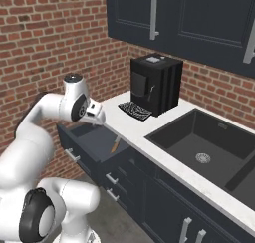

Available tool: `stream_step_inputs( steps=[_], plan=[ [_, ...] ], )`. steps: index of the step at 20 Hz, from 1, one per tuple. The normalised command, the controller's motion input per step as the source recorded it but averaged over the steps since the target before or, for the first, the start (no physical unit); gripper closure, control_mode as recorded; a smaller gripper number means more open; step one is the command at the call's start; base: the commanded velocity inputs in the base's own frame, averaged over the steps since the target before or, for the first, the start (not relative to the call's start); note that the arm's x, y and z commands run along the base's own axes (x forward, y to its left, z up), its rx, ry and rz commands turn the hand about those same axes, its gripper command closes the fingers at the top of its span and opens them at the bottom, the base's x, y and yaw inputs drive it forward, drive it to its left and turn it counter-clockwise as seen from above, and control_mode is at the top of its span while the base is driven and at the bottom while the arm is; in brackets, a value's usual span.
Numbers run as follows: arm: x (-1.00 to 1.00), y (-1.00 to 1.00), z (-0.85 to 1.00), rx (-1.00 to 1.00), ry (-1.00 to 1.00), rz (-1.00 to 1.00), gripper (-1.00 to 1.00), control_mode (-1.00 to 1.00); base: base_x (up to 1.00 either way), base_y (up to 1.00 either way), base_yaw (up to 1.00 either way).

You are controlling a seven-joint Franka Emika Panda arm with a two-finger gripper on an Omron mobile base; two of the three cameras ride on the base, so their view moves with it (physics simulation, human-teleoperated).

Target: Pick up the knife from the drawer and place it on the cutting board. Then place the meat from the plate to the cutting board.

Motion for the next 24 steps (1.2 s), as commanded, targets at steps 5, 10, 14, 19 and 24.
stream_step_inputs(
  steps=[5, 10, 14, 19, 24],
  plan=[
    [0.25, -0.01, -0.41, 0.11, 0.0, -0.14, -1.0, -1.0, 0.0, 0.0, 0.0],
    [0.45, -0.02, -0.55, 0.2, 0.04, -0.12, -1.0, -1.0, 0.0, 0.0, 0.0],
    [0.45, 0.02, -0.48, 0.07, 0.03, -0.11, -1.0, -1.0, 0.0, 0.0, 0.0],
    [0.41, 0.03, -0.32, 0.0, 0.02, -0.11, -1.0, -1.0, 0.0, 0.0, 0.0],
    [0.41, 0.01, -0.27, -0.01, 0.03, -0.09, -1.0, -1.0, 0.0, 0.0, 0.0]
  ],
)
